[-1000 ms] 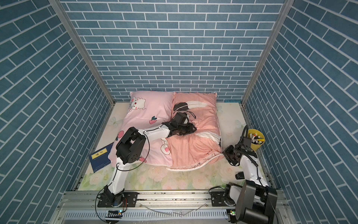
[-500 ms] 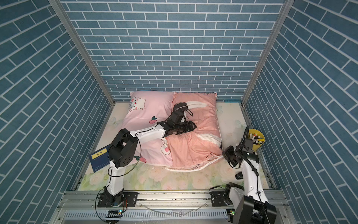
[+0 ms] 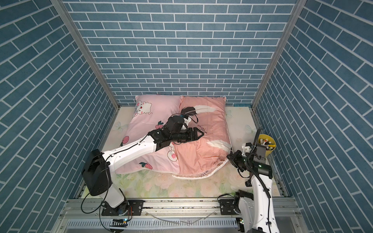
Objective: Zip up pillowcases
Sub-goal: Pick up the pillowcase from the center of the board, then zip the zipper on the pillowcase.
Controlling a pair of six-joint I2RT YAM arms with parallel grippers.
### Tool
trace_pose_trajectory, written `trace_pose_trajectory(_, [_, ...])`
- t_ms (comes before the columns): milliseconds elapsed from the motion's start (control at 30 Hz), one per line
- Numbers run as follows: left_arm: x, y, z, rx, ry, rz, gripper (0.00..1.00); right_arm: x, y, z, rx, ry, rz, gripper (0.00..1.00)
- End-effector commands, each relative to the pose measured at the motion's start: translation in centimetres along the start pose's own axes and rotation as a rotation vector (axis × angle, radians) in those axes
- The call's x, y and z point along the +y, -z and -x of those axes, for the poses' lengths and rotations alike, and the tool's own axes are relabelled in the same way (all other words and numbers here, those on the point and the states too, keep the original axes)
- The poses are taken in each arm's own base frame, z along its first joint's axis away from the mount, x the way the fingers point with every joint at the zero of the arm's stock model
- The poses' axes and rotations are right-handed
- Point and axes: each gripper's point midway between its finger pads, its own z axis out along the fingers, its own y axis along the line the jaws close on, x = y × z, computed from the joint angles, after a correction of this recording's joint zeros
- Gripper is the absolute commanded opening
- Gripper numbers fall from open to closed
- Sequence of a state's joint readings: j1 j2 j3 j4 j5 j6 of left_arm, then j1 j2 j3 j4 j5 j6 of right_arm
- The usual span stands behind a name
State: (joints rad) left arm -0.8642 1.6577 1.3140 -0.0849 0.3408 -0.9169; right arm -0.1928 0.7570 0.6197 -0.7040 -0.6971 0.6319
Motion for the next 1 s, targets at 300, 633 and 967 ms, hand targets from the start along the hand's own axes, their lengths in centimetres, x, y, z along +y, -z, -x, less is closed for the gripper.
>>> trace_pose_trajectory(300, [-5.3,-5.5,-8.3,0.150,0.288,-0.247,0.49,3.4,-0.5,1.0,-0.095,0.055,0.109,0.00])
trace_pose_trajectory(633, [-5.3,-7.1,-9.5,0.158,0.373,-0.292,0.43,3.6,-0.4,1.1,-0.125,0.045,0.118,0.00])
trace_pose_trajectory(967, [-5.0,-8.2,-10.2,0.175,0.415,-0.307,0.41,3.7,-0.8,1.4,-0.143,0.019,0.139,0.00])
